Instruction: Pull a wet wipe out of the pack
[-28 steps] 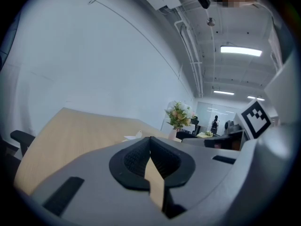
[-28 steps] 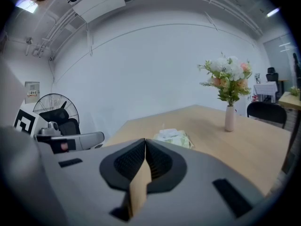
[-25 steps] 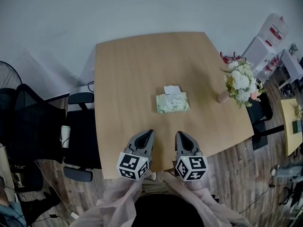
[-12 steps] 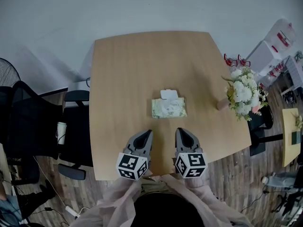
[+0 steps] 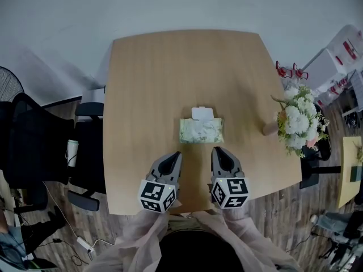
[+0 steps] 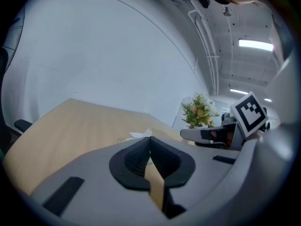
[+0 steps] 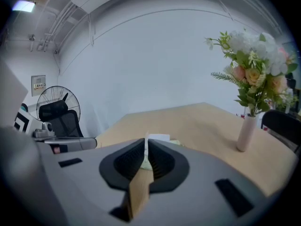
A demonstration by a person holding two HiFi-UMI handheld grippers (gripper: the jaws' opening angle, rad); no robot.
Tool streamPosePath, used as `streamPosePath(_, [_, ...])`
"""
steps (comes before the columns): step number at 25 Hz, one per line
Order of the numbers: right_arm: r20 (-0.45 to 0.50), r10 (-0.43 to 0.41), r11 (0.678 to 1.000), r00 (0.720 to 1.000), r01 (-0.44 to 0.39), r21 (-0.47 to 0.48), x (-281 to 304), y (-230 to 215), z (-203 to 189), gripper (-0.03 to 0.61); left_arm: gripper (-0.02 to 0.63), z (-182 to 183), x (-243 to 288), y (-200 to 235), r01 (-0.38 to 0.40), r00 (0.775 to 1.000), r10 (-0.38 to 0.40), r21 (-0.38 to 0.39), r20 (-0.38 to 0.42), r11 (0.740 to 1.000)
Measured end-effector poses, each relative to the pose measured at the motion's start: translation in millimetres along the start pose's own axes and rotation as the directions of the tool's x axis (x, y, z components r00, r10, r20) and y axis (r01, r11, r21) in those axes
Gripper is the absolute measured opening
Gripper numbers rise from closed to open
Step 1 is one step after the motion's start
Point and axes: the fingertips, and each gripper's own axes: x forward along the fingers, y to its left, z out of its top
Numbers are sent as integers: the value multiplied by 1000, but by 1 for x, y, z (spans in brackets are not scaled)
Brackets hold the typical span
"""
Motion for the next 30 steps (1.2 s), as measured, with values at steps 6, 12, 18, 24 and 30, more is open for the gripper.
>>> streamPosePath(6, [-26,36,999,999,-37,-35,19,-14,1,70,12,0,19,5,-24,1000,24,-3,-10,1000])
streamPosePath(12, [-68,73,996,995,-76,-44,38,-21,-7,119,12,-1,38,9,-43,999,42,-14,-15,999])
streamPosePath(18, [-111,124,990,986,-131,-53,59,-23,-15,168,12,-7,50,17,-75,997,75,-26,-29,997])
streamPosePath(24, [-172,166,981,971,-181,-77,80,-22,-25,233,12,-14,60,27,-107,993,106,-38,-47,994])
streamPosePath(30, [-219,192,970,957,-219,-103,96,-22,-34,249,12,-19,67,41,-135,989,132,-47,-64,990])
